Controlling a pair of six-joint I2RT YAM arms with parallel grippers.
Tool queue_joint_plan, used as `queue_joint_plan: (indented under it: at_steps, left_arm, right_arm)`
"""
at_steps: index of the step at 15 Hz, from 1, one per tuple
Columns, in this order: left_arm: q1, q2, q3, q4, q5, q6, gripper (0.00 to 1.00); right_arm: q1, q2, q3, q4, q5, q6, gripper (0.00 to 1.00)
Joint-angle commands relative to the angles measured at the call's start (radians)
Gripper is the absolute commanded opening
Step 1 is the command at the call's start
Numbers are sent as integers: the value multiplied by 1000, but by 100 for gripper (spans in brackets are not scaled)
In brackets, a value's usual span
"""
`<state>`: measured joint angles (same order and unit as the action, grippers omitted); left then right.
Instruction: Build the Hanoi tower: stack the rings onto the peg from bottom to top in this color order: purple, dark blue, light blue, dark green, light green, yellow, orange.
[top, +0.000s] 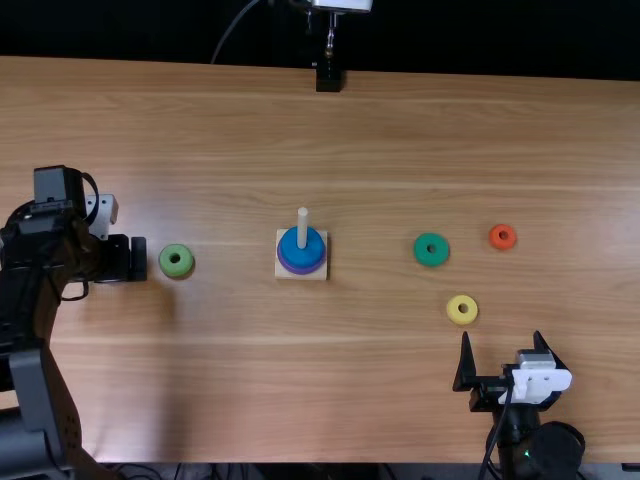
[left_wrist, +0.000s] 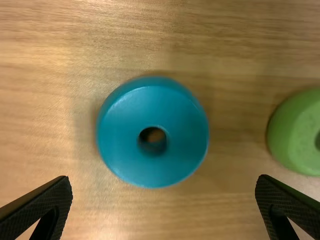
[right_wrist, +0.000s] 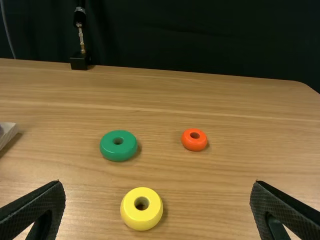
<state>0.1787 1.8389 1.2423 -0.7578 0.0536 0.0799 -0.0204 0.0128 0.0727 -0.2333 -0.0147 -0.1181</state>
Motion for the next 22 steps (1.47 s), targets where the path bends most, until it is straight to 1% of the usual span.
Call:
queue_joint_plan:
  at_steps: [1, 3, 6, 9, 15, 16, 17, 18, 19, 21, 22]
  left_arm:
    - [15, 33, -6, 25, 2, 19, 100]
    - [15, 59, -4, 69, 5, 19, 100]
    - [15, 89, 43, 68, 2, 19, 100]
    - [13, 97, 45, 71, 11, 19, 100]
    - [7, 114, 55, 71, 13, 21, 100]
    - [7, 114, 54, 71, 13, 23, 67]
    - [8, 112, 52, 71, 11, 21, 29]
    - [13, 112, 51, 71, 3, 18, 0]
    - [15, 111, 49, 69, -2, 12, 0]
    - [16, 105, 57, 64, -2, 19, 0]
    - [15, 102, 85, 58, 0, 16, 0]
  right_arm:
    - [-6, -13, -56, -70, -6, -2, 100]
    - [-6, -13, -56, -68, -6, -2, 100]
    - [-6, -13, -56, -68, -6, -2, 100]
    - [-6, -13, -56, -68, -6, -2, 100]
    - [-6, -13, -56, -68, -6, -2, 100]
    - [-6, -13, -56, -70, -6, -2, 100]
    - [-6, -13, -56, -68, -6, -2, 100]
    - [-6, -13, -56, -70, -6, -2, 100]
    - [-6, -13, -56, -68, -6, -2, 100]
    - [-6, -13, -56, -70, -6, -2, 100]
    - [-6, -13, -56, -70, -6, -2, 100]
